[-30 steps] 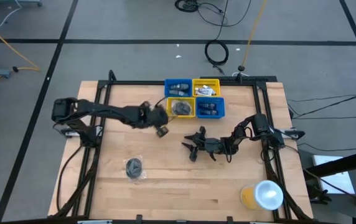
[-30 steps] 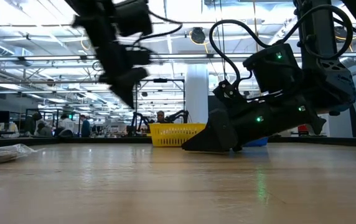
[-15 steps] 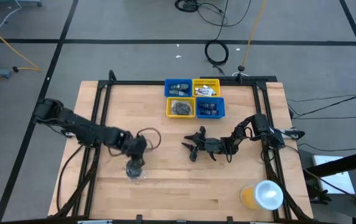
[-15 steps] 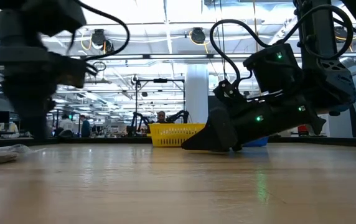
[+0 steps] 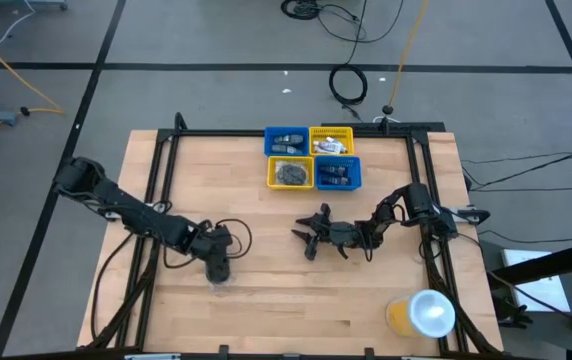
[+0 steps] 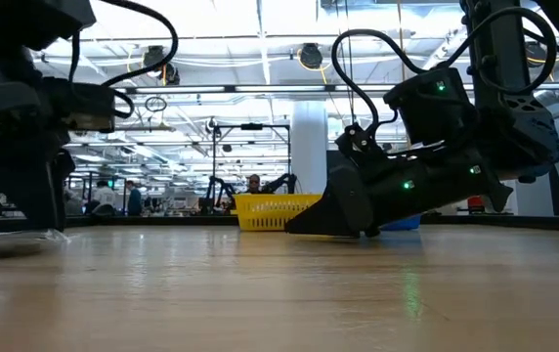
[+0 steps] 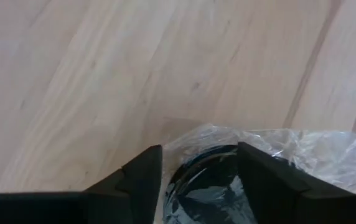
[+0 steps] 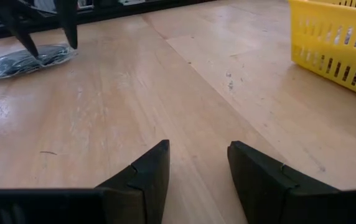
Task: Pick & Place Travel size toiletries
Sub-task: Put the black hairbrush into the left yellow bin
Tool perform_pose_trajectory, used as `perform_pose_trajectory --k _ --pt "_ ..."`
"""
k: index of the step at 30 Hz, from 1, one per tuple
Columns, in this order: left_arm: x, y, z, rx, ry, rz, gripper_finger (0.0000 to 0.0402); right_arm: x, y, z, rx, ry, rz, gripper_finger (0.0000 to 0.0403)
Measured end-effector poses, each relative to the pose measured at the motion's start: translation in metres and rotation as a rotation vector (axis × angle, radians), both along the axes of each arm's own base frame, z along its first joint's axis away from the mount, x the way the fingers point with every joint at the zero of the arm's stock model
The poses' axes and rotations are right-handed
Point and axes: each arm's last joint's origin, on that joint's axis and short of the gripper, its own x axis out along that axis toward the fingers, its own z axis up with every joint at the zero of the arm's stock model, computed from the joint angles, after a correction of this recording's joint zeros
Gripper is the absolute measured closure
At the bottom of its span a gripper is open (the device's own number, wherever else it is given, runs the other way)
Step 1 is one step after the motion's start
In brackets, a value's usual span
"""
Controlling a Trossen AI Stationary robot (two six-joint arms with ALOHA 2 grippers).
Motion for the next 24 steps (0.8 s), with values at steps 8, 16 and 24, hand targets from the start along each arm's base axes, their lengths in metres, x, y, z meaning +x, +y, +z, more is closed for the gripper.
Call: perform_pose_trajectory --k 8,16,24 --pt "0.010 -0.002 -0.008 0.035 -0.037 -0.049 0.0319 0.000 0.000 0.000 -0.001 -0.002 -0.001 0.0248" --pt "0.027 0.001 -0.013 -0.040 -0.107 -0.108 0.0392 0.000 0.000 0.000 -0.003 -0.001 -0.001 0.0248" --pt "0.046 0.014 -0.003 0.029 -0.296 -0.179 0.0397 0.000 0.000 0.000 -0.004 -0.001 -0.002 0.0248"
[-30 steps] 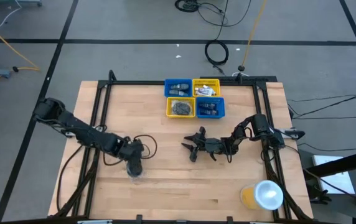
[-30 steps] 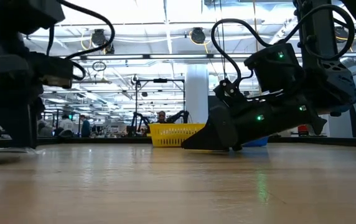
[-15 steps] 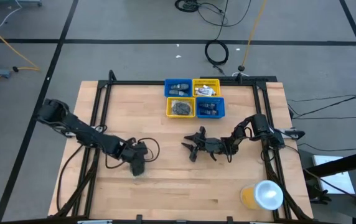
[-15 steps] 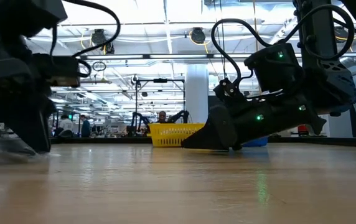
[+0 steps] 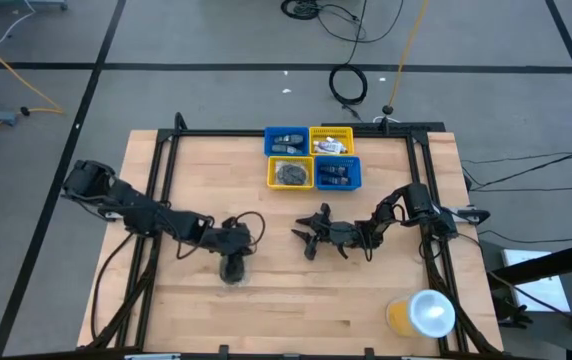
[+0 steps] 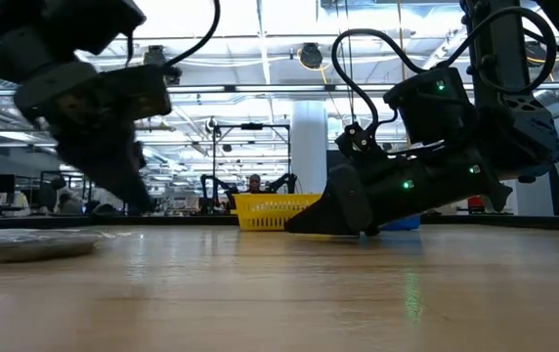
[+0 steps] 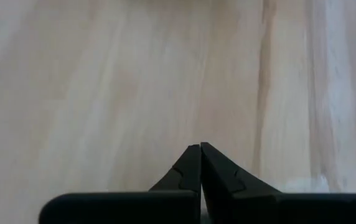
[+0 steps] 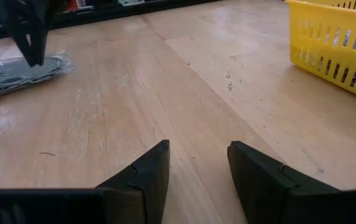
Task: Pick & Place Travel size toiletries
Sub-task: Put the black hairbrush into the left yellow bin
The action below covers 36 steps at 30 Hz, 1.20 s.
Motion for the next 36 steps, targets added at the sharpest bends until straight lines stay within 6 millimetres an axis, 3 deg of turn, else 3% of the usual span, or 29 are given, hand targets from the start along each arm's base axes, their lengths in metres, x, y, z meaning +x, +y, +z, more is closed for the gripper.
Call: perform_pose_trajectory --k 7,14,20,30,36 --pt "0.007 0.012 0.004 -0.036 -0.045 -0.008 0.0384 0.000 0.000 0.000 0.000 0.000 0.000 0.0248" --pt "0.006 0.009 0.004 -0.138 -0.023 -0.226 0.0311 0.000 0.000 0.000 0.000 0.002 0.000 0.0248" --pt "0.005 0.014 0.002 -0.098 -0.003 -0.165 0.0272 0.000 0.000 0.000 -0.001 0.004 0.000 0.0248" --pt "0.009 0.022 0.004 0.009 -0.053 -0.122 0.0265 0.000 0.000 0.000 -0.001 0.004 -0.001 0.0248" --pt "-0.001 0.030 -0.006 -0.035 0.106 -0.139 0.0193 0.000 0.000 0.000 -0.001 0.004 -0.001 0.0248"
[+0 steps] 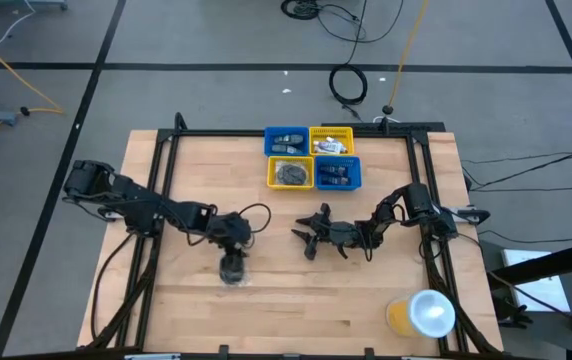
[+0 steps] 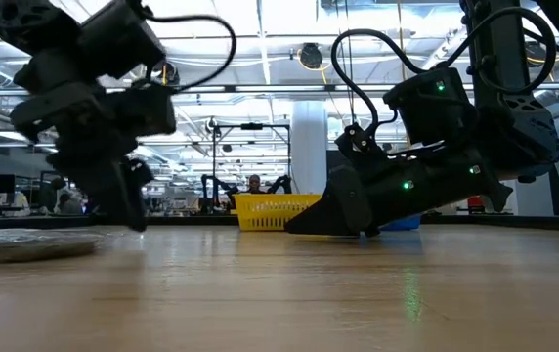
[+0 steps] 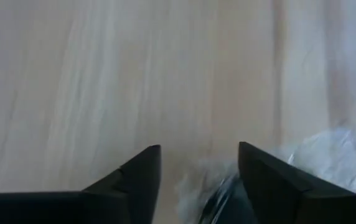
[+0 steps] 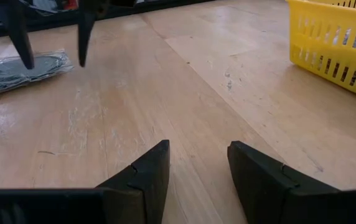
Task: Pick & Place Travel size toiletries
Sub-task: Put the black hairbrush into the left yellow bin
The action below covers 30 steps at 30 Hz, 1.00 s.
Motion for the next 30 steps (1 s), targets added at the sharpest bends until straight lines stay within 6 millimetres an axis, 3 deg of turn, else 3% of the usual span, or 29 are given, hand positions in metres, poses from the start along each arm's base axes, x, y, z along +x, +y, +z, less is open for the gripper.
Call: perform_pose_trajectory --k 4,7,20,26,30 --pt "-0.0063 0.0040 -0.0043 -0.027 0.091 0.014 0.0149 0.0000 0.0000 0.0000 0.000 0.000 0.000 0.0248" --pt "-0.0060 0.0038 -0.0039 -0.056 0.092 0.014 0.0151 0.0000 -0.0001 0.0000 0.000 0.000 0.000 0.0248" --pt "-0.0057 -0.0015 -0.0034 -0.009 0.069 -0.010 0.0332 0.0000 -0.0001 0.0000 0.000 0.000 0.000 0.0248" --pt "-0.0057 -0.0022 -0.0033 -0.005 0.063 -0.047 0.0391 0.0000 -0.0001 0.0000 0.002 -0.001 0.000 0.0248" --pt "-0.0049 -0.0033 -0.0026 -0.004 0.047 -0.074 0.0397 0.0000 -0.0001 0.0000 0.003 -0.001 0.000 0.0248"
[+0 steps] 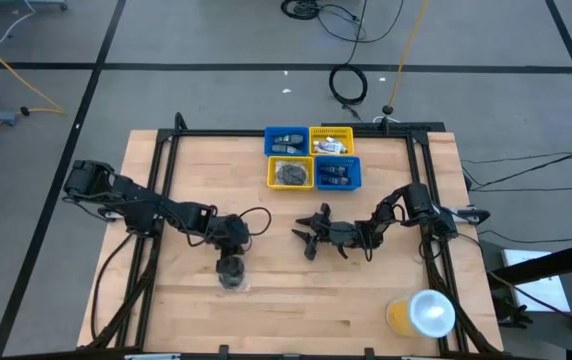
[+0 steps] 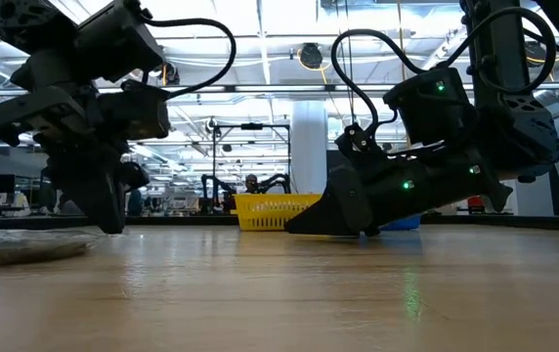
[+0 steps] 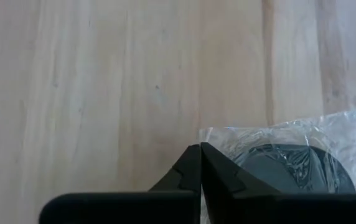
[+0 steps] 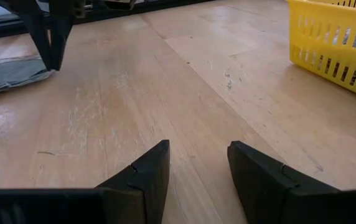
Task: Pick & Place Travel size toiletries
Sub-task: Put the black hairbrush into the left yellow bin
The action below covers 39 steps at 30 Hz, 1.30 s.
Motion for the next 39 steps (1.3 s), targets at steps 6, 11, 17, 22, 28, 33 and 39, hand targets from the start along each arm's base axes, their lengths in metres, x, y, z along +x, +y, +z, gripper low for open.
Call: perform_pose_trajectory --k 6,11,17,22,28,33,39 --pt "0.003 0.001 0.003 0.023 -0.021 0.028 0.0400 0.000 0.000 0.000 0.000 0.000 0.000 0.0248" --pt "0.012 0.003 0.012 0.123 -0.090 0.063 0.0401 0.000 0.000 0.000 -0.002 0.001 0.000 0.0248" --pt "0.029 0.004 0.027 0.265 -0.309 0.101 0.0400 0.000 0.000 0.000 -0.002 0.001 0.001 0.0248" --pt "0.038 0.008 0.041 0.447 -0.484 0.185 0.0398 0.000 0.000 0.000 0.000 0.000 0.000 0.0248" --pt "0.043 0.013 0.054 0.666 -0.577 0.313 0.0399 0.000 0.000 0.000 0.000 0.000 0.000 0.0248" --pt "0.042 0.008 0.047 0.575 -0.543 0.211 0.0400 0.000 0.000 0.000 0.000 0.002 0.000 0.0248" --pt "0.043 0.000 0.029 0.491 -0.467 0.192 0.0397 0.000 0.000 -0.001 -0.001 0.008 0.000 0.0248"
